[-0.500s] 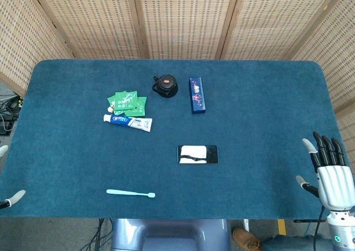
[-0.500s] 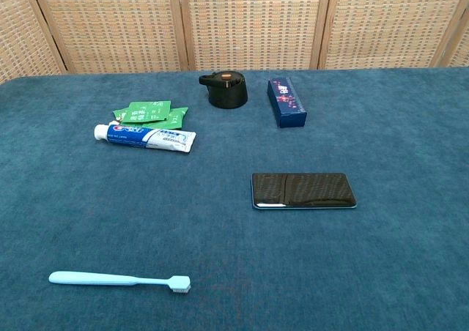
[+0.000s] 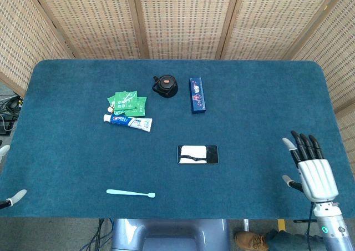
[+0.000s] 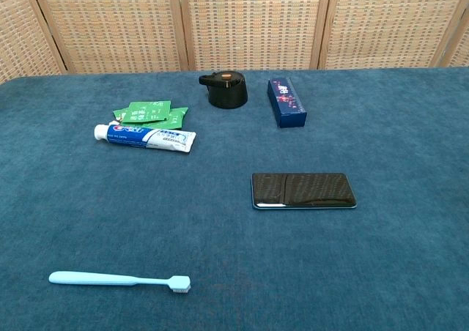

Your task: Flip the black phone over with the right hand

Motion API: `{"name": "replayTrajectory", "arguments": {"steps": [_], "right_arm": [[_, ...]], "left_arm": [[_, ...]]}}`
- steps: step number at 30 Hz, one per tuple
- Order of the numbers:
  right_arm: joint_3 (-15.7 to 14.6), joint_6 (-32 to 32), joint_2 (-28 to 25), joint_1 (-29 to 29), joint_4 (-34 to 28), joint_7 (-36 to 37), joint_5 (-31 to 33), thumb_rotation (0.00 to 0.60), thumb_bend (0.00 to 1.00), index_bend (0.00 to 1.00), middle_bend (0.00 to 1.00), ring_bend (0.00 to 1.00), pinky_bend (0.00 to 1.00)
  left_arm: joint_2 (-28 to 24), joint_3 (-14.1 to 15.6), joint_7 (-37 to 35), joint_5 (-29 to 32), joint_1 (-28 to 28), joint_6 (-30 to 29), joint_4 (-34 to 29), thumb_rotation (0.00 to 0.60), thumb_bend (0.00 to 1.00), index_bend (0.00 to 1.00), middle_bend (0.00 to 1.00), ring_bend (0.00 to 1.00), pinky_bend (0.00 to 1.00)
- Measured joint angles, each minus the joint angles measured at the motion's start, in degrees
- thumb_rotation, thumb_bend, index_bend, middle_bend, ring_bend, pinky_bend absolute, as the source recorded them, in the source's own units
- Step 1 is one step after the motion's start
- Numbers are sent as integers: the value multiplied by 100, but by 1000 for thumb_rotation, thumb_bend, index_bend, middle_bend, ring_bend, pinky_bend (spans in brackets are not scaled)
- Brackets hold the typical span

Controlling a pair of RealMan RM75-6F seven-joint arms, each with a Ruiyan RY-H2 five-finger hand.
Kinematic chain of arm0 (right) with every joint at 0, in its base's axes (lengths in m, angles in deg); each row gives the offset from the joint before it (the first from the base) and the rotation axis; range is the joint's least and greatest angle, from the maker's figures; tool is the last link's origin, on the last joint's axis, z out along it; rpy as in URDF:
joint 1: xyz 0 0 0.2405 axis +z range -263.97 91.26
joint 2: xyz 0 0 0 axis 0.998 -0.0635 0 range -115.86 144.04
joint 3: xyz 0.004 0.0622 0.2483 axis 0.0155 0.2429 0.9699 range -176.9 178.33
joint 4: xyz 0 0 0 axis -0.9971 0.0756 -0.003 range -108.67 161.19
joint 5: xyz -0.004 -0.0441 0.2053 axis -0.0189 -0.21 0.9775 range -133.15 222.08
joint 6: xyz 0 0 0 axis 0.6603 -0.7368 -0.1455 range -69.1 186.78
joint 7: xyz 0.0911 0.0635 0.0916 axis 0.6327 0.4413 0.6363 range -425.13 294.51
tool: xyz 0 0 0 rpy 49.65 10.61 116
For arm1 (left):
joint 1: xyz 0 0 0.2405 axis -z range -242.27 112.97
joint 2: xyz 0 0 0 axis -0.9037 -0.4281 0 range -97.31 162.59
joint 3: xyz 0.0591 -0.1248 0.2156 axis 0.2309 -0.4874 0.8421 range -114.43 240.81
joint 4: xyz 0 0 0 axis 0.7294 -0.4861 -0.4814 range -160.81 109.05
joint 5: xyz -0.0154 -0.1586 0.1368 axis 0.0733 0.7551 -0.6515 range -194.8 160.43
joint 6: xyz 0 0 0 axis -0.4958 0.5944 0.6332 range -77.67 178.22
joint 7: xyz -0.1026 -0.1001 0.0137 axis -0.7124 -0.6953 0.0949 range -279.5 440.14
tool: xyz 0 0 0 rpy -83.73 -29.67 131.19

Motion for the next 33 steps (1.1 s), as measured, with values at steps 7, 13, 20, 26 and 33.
{"name": "replayTrajectory", "arguments": {"steps": [7,13,20,26,33], "right_arm": [[343,1764,121,1005,-371,-342,754,600,0,160,0,0,0],[690,2784,647,1927,-411,-1082,2551,600,0,243,0,0,0],[875,3057,1869,3015,-100,-2277,4487,600,21,281,0,0,0],[824,2941,2607,3575,358,-2859,5155,600,21,280,0,0,0],[805,2792,3182,3937,899,-3079,5508,600,28,281,0,0,0]], "left_arm": [[85,-149,310,470,228,475,-76,600,0,0,0,0,0],[134,-252,455,775,359,716,-118,600,0,0,0,0,0],[128,-357,433,1106,472,946,-116,600,0,0,0,0,0],[116,-401,413,1218,548,1070,-114,600,0,0,0,0,0],[103,-413,386,1270,561,1086,-109,600,0,0,0,0,0]]}}
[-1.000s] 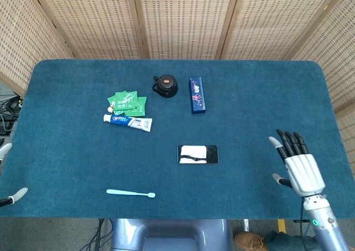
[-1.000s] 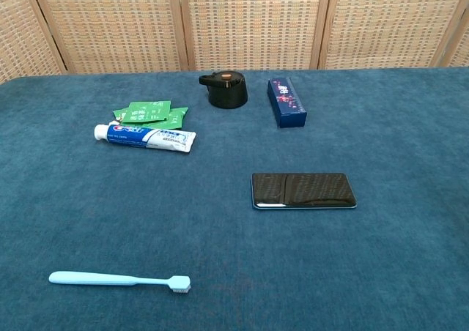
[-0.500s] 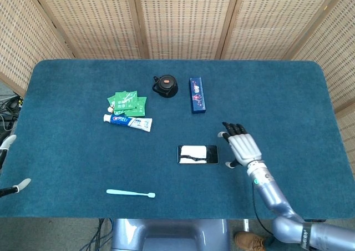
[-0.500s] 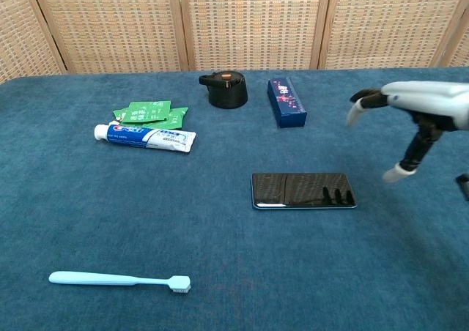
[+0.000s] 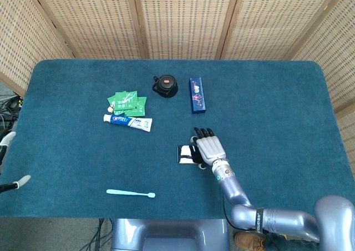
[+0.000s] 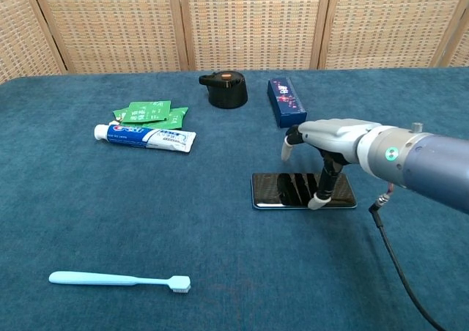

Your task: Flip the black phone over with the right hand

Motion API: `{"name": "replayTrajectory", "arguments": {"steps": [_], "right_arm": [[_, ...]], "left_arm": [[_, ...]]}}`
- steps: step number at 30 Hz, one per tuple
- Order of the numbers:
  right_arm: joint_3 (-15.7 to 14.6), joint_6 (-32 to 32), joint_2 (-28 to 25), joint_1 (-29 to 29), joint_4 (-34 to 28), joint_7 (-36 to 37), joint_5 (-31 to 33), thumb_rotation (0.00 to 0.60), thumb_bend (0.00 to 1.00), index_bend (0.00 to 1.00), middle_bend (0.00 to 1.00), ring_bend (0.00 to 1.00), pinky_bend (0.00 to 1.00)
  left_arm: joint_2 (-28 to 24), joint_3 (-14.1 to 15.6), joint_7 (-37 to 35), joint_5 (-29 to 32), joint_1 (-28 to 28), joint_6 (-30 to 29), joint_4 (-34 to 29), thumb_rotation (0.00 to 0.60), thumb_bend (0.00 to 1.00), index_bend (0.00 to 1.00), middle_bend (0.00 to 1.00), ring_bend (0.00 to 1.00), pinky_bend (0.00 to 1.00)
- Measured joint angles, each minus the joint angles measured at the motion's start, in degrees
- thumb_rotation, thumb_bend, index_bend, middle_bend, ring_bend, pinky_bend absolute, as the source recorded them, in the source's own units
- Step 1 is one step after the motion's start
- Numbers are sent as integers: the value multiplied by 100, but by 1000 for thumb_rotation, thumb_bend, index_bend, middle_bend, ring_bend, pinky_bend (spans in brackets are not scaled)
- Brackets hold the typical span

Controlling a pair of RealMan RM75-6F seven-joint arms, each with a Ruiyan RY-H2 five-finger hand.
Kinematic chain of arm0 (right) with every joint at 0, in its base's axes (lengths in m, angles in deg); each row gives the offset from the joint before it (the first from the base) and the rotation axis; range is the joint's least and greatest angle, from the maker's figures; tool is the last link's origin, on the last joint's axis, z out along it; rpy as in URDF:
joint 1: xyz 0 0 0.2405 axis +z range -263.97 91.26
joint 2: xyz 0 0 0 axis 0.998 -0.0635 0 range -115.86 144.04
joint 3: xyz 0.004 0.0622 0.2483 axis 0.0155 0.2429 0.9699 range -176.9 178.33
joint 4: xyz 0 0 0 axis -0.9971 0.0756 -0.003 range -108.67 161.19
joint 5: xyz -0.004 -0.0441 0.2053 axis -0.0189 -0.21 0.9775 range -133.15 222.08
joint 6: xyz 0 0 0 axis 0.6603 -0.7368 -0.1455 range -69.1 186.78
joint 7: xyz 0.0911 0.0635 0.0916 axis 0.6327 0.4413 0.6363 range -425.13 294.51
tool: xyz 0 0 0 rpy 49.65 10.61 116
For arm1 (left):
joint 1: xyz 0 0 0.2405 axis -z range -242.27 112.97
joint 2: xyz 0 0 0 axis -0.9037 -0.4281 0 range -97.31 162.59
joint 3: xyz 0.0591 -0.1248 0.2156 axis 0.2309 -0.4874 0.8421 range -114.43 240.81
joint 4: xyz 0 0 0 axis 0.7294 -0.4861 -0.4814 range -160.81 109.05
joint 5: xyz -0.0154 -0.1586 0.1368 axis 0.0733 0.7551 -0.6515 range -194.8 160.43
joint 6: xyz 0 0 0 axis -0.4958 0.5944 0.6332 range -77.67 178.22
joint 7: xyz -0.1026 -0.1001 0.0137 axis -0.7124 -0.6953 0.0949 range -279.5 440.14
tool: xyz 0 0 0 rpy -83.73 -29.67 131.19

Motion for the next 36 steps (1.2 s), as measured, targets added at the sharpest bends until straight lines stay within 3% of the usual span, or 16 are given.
{"name": "replayTrajectory", "arguments": {"steps": [19,22,29,36], "right_arm": [[-33,-33,559,389,456,-80,339,600,41,296,0,0,0],[-58,-42,637,417,584,-81,335,600,103,360,0,0,0],[-14,-68,807,470,821,-12,361,600,364,601,0,0,0],[37,-137,791,415,709,244,141,600,401,613,0,0,0]], "left_arm": [[-25,-34,-84,101,27,34,33,600,0,0,0,0,0],[-29,-32,-100,97,25,30,33,600,0,0,0,0,0],[-35,-25,-122,83,23,24,33,600,0,0,0,0,0],[-52,-19,-160,56,15,3,34,600,0,0,0,0,0]]}}
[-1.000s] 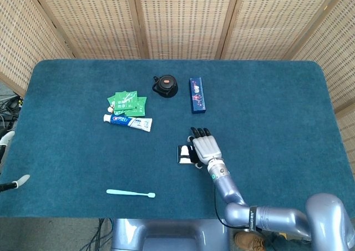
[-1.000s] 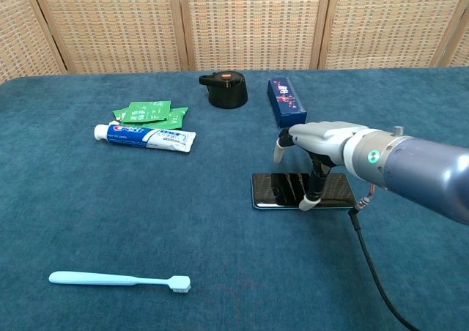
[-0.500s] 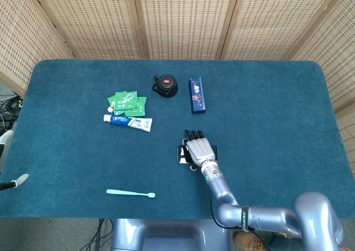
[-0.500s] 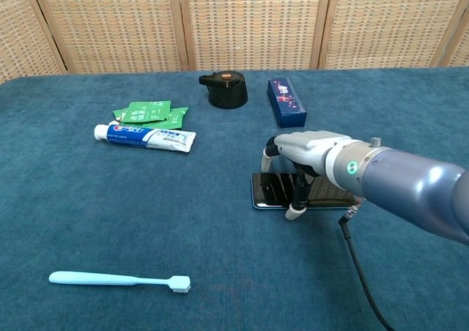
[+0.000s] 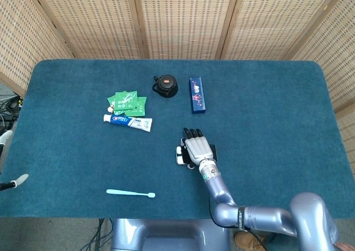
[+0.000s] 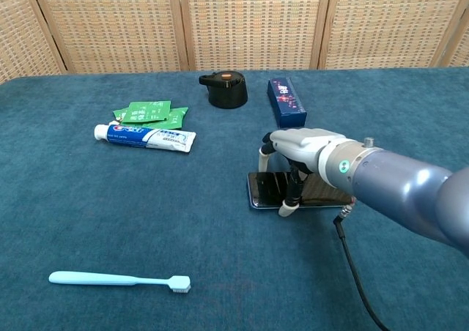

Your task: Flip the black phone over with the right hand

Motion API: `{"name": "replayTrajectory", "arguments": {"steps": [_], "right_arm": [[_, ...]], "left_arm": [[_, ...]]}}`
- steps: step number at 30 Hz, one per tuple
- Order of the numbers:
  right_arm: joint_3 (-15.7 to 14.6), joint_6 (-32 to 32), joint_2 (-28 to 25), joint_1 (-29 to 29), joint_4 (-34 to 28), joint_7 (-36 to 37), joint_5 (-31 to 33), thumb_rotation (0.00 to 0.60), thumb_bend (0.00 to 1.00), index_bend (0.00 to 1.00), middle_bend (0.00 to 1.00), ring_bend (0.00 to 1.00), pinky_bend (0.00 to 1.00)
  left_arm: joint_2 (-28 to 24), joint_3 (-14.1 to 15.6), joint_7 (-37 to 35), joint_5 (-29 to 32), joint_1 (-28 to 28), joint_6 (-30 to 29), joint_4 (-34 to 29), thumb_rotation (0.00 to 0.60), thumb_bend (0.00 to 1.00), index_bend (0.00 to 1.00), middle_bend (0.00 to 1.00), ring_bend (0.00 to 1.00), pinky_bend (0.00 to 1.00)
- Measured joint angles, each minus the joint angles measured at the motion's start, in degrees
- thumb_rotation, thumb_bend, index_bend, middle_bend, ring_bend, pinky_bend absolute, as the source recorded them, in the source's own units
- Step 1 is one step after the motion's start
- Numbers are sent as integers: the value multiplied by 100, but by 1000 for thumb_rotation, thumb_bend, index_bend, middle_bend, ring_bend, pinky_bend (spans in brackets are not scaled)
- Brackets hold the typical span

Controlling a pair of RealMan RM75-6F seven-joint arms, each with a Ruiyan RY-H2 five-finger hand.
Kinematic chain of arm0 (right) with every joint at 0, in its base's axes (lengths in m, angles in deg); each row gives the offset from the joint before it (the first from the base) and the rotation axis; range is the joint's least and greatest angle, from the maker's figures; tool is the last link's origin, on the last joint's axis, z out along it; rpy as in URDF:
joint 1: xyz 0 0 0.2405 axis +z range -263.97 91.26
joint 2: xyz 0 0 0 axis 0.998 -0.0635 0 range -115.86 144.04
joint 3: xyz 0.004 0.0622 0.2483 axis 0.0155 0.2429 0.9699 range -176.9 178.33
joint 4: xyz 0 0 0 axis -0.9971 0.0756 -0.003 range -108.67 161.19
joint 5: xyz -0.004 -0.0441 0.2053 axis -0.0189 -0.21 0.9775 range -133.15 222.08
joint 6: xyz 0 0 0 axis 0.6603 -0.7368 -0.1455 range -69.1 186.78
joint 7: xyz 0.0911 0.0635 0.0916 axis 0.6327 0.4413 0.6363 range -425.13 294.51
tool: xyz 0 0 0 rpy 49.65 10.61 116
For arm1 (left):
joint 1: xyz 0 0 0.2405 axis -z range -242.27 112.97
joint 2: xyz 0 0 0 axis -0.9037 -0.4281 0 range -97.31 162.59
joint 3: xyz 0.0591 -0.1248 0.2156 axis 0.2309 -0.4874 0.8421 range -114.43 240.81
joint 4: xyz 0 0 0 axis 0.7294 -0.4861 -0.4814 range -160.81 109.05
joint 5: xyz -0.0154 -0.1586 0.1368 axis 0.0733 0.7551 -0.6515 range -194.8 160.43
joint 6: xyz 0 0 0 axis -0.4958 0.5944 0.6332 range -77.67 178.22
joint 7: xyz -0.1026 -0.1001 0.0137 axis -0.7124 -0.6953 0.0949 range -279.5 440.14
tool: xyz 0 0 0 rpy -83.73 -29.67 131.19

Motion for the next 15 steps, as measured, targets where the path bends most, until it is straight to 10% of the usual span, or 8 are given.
{"name": "replayTrajectory", "arguments": {"steps": [15], "right_arm": [[216,-16,-370,-235,-790,1071,-846,600,413,617,0,0,0]], "left_arm": [[-33,22,-66,-69,-16,-40,-17,600,0,0,0,0,0]]}}
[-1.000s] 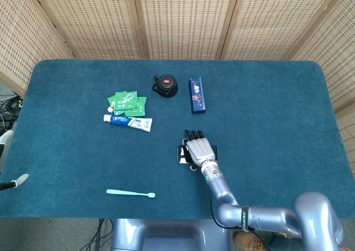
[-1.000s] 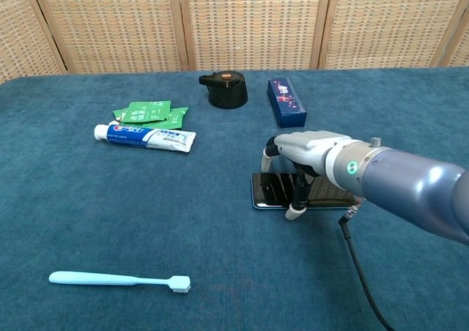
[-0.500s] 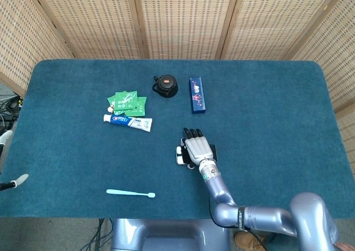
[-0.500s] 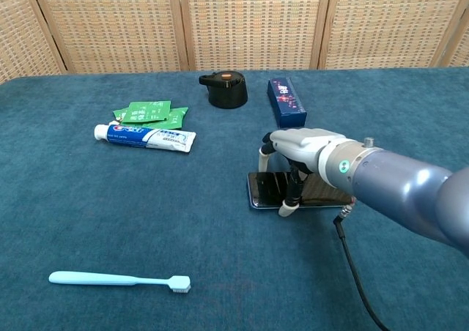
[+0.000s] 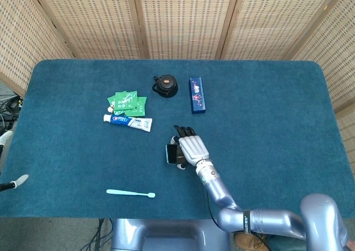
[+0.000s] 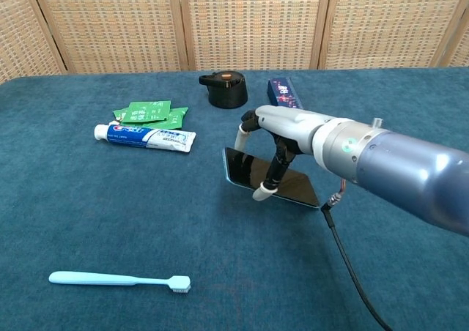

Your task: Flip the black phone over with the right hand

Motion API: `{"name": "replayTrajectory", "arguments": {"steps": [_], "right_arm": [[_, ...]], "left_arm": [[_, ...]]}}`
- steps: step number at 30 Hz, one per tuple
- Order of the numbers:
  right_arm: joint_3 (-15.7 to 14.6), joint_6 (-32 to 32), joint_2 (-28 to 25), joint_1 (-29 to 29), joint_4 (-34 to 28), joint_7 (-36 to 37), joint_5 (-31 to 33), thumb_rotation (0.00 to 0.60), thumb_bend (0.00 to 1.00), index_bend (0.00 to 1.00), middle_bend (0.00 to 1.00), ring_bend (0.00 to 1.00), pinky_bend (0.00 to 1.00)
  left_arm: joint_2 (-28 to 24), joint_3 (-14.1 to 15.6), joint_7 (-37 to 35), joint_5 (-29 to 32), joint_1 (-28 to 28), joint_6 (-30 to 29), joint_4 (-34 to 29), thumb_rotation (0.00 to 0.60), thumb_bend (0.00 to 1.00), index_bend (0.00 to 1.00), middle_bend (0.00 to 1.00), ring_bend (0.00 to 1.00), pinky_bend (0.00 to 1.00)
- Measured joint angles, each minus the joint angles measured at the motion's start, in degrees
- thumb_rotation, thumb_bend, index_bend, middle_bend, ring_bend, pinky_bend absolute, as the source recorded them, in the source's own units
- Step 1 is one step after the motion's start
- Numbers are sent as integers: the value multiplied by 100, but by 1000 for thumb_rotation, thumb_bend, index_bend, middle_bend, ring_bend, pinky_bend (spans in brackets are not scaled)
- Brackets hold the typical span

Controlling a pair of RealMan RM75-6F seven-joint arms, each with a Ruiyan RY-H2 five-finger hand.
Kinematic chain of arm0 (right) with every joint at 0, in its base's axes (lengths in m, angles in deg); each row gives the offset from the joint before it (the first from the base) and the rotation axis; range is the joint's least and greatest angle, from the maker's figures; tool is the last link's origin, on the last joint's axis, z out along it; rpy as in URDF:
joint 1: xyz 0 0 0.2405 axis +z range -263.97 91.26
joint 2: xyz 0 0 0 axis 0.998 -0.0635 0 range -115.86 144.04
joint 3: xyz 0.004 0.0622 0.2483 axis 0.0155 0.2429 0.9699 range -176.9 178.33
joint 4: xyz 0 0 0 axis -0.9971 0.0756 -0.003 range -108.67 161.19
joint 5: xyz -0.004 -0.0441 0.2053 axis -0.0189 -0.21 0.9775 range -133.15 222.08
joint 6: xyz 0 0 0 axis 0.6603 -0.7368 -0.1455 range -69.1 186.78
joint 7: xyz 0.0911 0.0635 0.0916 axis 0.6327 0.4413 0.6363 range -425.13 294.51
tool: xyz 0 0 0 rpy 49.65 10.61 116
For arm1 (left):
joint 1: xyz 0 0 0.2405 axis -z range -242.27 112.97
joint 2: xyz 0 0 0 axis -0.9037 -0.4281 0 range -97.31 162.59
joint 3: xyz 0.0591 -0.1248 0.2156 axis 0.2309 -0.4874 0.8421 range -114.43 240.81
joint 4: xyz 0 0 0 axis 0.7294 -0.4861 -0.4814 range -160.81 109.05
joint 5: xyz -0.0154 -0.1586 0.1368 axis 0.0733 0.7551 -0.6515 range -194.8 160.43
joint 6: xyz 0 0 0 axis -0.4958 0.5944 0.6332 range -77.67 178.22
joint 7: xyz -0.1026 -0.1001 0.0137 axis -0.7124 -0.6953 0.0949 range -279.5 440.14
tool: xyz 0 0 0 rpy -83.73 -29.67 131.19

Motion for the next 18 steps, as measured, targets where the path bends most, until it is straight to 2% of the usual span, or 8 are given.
{"name": "replayTrajectory", "arguments": {"steps": [4,11,18], "right_arm": [[61,143,-249,-162,-231,694,-386,600,414,617,0,0,0],[215,430,-721,-597,-531,2393,-951,600,414,603,0,0,0],[246,689,-1123,-1164,-486,4079,-1336,600,411,576,0,0,0]], "left_arm": [[-15,17,-37,-62,-14,-29,-9,600,0,0,0,0,0],[-67,67,-201,-231,-58,-121,-8,600,0,0,0,0,0],[-109,113,-320,-375,-100,-207,21,600,0,0,0,0,0]]}}
